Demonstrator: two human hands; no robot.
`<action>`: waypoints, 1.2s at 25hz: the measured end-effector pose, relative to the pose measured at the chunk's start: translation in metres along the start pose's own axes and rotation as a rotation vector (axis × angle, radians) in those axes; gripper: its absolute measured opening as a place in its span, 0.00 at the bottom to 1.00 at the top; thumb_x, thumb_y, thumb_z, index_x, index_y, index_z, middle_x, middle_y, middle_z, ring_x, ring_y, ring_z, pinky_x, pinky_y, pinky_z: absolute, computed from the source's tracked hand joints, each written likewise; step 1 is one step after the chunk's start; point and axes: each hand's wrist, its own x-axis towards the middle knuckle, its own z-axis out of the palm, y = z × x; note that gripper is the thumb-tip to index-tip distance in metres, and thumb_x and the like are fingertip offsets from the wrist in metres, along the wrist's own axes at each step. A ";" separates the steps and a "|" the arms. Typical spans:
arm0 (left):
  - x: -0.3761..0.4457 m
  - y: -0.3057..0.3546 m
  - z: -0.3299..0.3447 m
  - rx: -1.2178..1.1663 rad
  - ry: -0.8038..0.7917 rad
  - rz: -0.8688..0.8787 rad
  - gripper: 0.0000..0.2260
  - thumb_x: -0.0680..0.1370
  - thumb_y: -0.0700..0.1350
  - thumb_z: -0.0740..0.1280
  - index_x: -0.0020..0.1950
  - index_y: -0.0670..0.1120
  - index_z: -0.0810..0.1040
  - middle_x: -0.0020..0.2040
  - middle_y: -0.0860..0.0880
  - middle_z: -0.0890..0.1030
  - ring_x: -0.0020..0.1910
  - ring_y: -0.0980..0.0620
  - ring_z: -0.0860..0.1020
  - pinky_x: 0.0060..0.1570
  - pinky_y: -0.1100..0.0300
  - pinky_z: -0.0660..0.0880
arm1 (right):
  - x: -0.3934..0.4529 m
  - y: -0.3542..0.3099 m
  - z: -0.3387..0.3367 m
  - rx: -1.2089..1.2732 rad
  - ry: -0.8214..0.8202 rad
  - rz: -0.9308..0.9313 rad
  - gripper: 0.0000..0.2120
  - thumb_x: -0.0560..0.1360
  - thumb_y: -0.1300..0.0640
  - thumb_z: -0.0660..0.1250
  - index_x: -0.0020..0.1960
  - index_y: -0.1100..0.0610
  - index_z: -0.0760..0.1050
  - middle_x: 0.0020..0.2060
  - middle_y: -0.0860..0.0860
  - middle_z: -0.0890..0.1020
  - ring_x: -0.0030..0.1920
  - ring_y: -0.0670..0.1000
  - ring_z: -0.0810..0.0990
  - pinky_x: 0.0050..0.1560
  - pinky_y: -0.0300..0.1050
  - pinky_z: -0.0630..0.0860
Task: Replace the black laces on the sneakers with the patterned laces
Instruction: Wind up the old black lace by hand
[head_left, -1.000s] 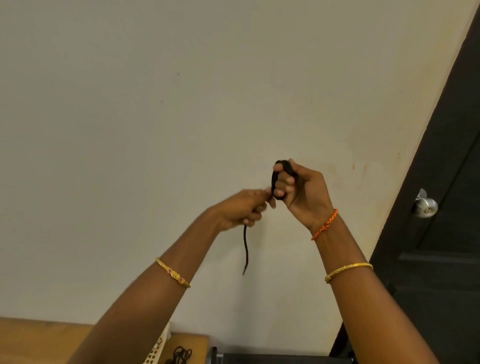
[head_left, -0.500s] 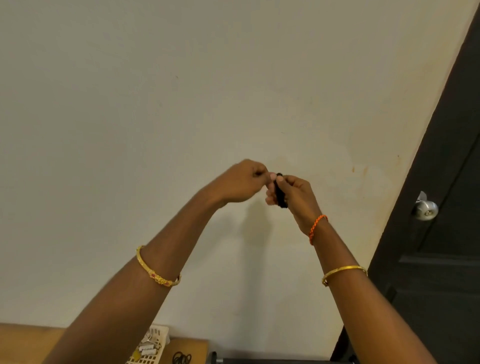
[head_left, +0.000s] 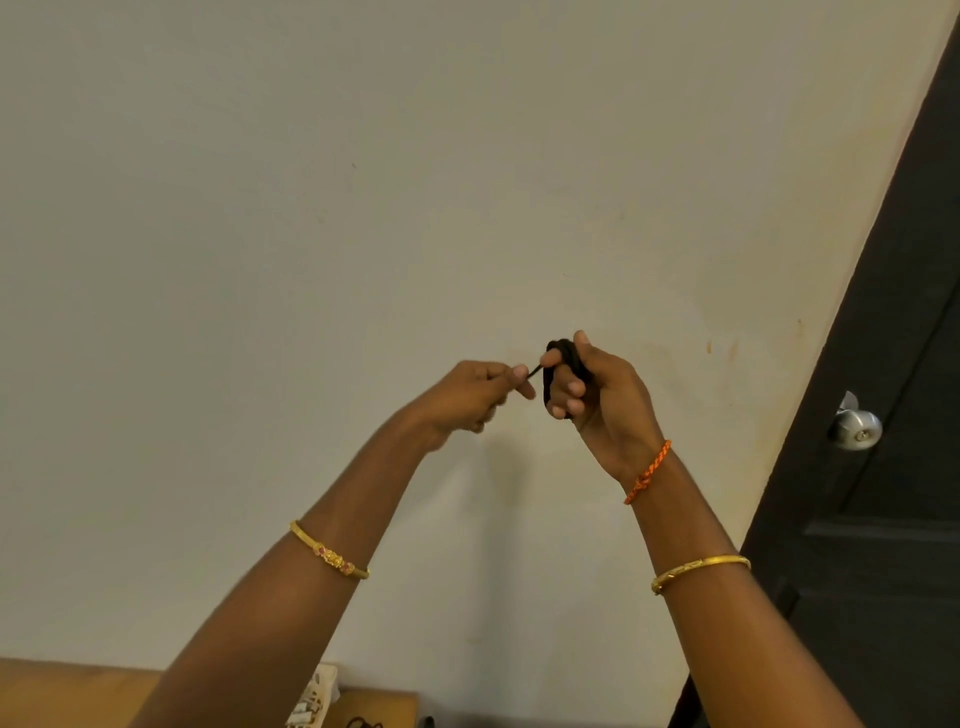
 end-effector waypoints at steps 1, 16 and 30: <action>-0.001 -0.005 0.004 -0.032 -0.028 -0.021 0.14 0.80 0.53 0.62 0.47 0.46 0.81 0.30 0.52 0.66 0.26 0.57 0.61 0.26 0.67 0.61 | 0.002 0.000 0.001 0.059 0.009 -0.019 0.20 0.83 0.53 0.51 0.45 0.64 0.75 0.24 0.48 0.69 0.24 0.46 0.67 0.28 0.39 0.71; 0.003 -0.022 0.059 0.263 0.475 0.261 0.11 0.80 0.44 0.65 0.46 0.39 0.84 0.38 0.43 0.83 0.36 0.49 0.81 0.46 0.55 0.80 | 0.016 0.042 0.014 0.010 0.267 0.025 0.26 0.80 0.40 0.50 0.62 0.58 0.72 0.54 0.51 0.83 0.58 0.48 0.79 0.56 0.43 0.75; 0.002 -0.063 0.059 0.435 0.385 0.113 0.12 0.77 0.41 0.64 0.40 0.37 0.83 0.33 0.40 0.82 0.33 0.43 0.80 0.37 0.49 0.77 | 0.001 0.084 -0.015 -0.148 0.287 0.167 0.05 0.76 0.66 0.65 0.49 0.62 0.80 0.44 0.55 0.82 0.45 0.49 0.81 0.48 0.42 0.81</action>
